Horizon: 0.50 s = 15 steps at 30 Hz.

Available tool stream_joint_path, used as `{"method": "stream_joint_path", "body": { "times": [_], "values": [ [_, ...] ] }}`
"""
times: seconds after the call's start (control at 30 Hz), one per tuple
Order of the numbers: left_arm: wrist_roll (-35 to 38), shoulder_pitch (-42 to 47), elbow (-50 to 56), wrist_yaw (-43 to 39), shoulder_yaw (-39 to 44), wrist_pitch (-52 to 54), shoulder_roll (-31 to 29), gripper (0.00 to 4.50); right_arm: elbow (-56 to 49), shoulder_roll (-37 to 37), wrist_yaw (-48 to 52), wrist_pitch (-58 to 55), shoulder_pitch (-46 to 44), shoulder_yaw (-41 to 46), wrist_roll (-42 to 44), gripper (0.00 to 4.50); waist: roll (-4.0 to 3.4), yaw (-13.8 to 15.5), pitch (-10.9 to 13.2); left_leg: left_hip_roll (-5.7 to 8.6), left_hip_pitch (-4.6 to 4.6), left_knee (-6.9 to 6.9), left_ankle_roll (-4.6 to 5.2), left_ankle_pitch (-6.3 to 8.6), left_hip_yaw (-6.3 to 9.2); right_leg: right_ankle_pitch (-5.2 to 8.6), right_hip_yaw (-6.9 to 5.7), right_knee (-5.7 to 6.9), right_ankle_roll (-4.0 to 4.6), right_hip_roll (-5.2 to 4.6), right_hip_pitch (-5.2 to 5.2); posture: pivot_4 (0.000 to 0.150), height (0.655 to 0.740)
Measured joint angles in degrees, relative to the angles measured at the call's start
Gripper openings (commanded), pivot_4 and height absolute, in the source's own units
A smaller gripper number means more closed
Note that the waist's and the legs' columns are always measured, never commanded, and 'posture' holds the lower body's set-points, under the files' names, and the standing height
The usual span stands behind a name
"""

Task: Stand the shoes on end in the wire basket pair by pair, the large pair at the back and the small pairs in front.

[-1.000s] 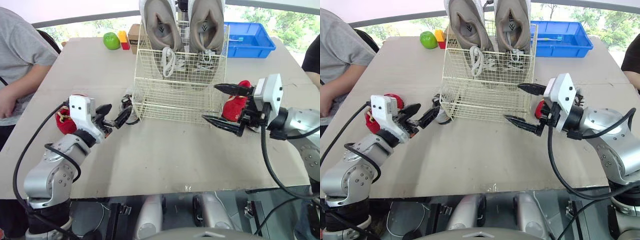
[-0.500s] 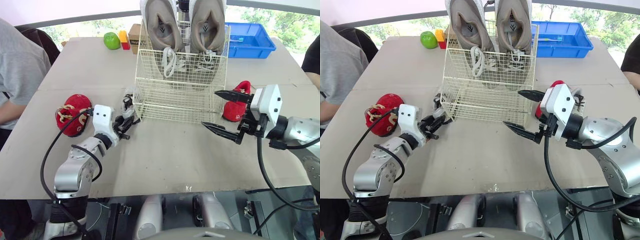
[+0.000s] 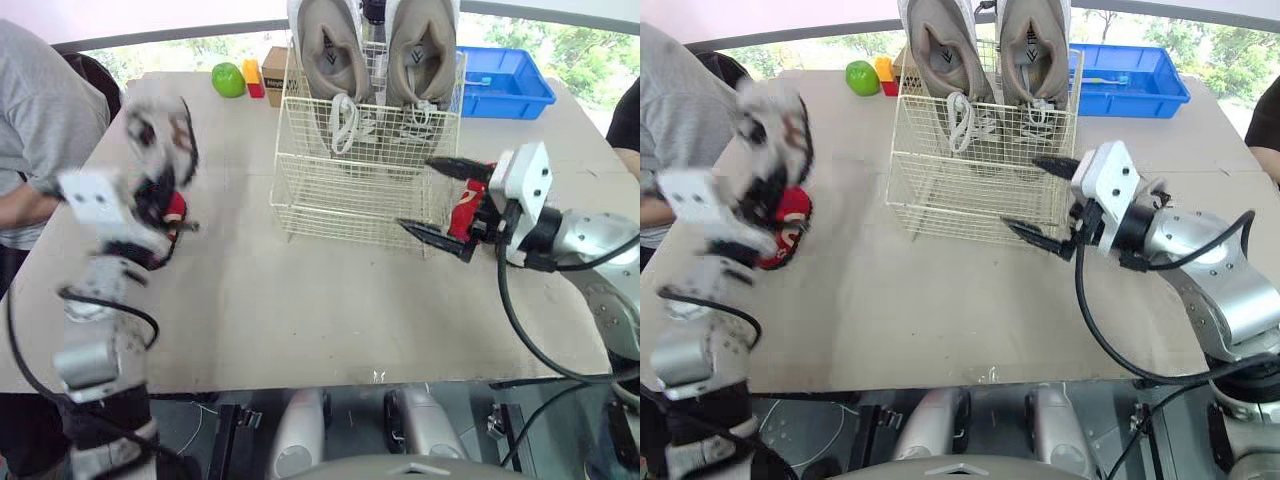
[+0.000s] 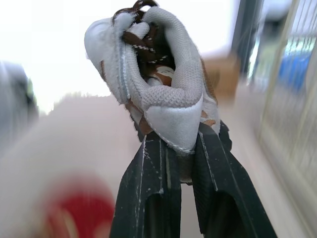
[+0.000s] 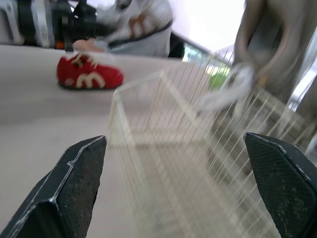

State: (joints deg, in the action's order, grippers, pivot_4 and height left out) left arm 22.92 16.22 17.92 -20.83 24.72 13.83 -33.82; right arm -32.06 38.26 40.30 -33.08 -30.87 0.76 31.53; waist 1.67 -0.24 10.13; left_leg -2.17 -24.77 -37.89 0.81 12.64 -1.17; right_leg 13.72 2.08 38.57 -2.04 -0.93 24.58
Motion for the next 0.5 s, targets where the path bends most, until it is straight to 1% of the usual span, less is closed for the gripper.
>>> {"method": "stream_joint_path", "body": {
  "times": [0.03, 0.07, 0.1, 0.13, 0.2, 0.23, 0.3, 0.33, 0.43, 0.5],
  "values": [
    [-0.2, 3.2, 1.1, -5.1, -1.8, -3.9, -3.2, 0.11, 0.6, 0.2, 0.0, -0.8, -3.7, 0.3, 0.8, 4.32, -0.01, 0.0, 0.0, -0.01, -0.02, 0.02, 0.00, 0.00, -0.05, 0.00, 0.04, -0.08, 0.00, -0.04, 0.00, 0.150, 0.7400],
    [-0.2, 4.3, 1.8, -6.9, -2.6, -5.4, -3.9, 0.11, 0.7, 0.3, 0.1, -1.2, -4.9, 0.6, 1.3, 4.32, -0.01, 0.0, 0.0, -0.02, -0.02, 0.02, 0.02, 0.01, -0.08, 0.00, 0.07, -0.10, 0.00, -0.07, -0.01, 0.150, 0.7400],
    [-0.2, 6.7, 1.8, -11.9, -4.2, -9.7, -5.9, 0.11, 1.6, 1.4, 0.6, -3.4, -8.6, 1.7, 4.0, 4.32, -0.04, -0.1, 0.0, -0.03, 0.02, 0.04, 0.07, 0.04, -0.13, 0.00, 0.13, -0.15, -0.01, -0.11, -0.05, 0.150, 0.7400],
    [-0.2, 7.7, 1.6, -14.5, -5.1, -11.5, -6.8, 0.11, 2.1, 2.4, 0.9, -4.6, -10.7, 2.3, 5.1, 4.32, -0.06, -0.3, 0.0, -0.03, 0.01, 0.06, 0.08, 0.05, -0.15, -0.01, 0.14, -0.22, -0.01, -0.10, -0.05, 0.150, 0.7400],
    [0.2, 10.8, 0.5, -23.1, -8.7, -16.5, -9.3, 0.11, 5.5, 8.1, 2.7, -10.2, -19.8, 2.3, 7.2, 4.32, -0.29, -0.4, 0.2, -0.03, -0.05, 0.06, 0.09, 0.05, -0.23, -0.01, 0.16, -0.20, -0.01, -0.11, 0.06, 0.150, 0.7400],
    [0.4, 12.7, 0.6, -27.8, -11.6, -19.6, -9.8, 0.11, 7.7, 10.4, 3.2, -12.9, -25.8, 2.6, 7.2, 4.32, -0.30, -0.4, 0.2, -0.03, 0.01, 0.10, 0.10, 0.05, -0.22, 0.00, 0.15, -0.22, 0.00, -0.12, 0.04, 0.150, 0.7400],
    [-0.3, 15.7, -0.9, -32.6, -15.4, -23.8, -9.8, 0.11, 10.1, 10.9, 3.4, -16.7, -32.3, 2.0, 7.7, 4.32, -0.27, -0.5, 0.1, -0.05, 0.06, 0.17, 0.10, 0.06, -0.20, 0.00, 0.10, -0.24, 0.02, -0.01, 0.01, 0.150, 0.7400],
    [-1.3, 17.8, -3.2, -35.2, -17.4, -26.6, -9.7, 0.11, 11.3, 11.0, 3.8, -19.6, -34.9, 0.7, 8.2, 4.32, -0.28, -0.7, 0.1, -0.08, 0.09, 0.20, 0.10, 0.06, -0.18, 0.00, 0.11, -0.20, 0.02, 0.07, 0.02, 0.150, 0.7400],
    [-2.7, 20.5, -8.2, -39.2, -19.7, -31.0, -9.6, 0.11, 13.0, 11.0, 5.1, -22.4, -36.1, -1.7, 8.2, 4.32, -0.29, -0.9, 0.1, -0.10, 0.09, 0.21, 0.10, 0.06, -0.20, 0.00, 0.19, -0.07, 0.02, 0.15, 0.12, 0.150, 0.7400],
    [-4.6, 26.8, -18.1, -46.2, -23.9, -39.2, -7.9, 0.11, 15.6, 12.3, 9.0, -25.5, -38.8, -5.9, 8.0, 4.32, -0.37, -0.5, 0.2, -0.06, -0.03, 0.16, 0.10, 0.05, -0.23, 0.00, 0.19, 0.09, 0.02, 0.14, 0.28, 0.150, 0.7400]
  ]
}}
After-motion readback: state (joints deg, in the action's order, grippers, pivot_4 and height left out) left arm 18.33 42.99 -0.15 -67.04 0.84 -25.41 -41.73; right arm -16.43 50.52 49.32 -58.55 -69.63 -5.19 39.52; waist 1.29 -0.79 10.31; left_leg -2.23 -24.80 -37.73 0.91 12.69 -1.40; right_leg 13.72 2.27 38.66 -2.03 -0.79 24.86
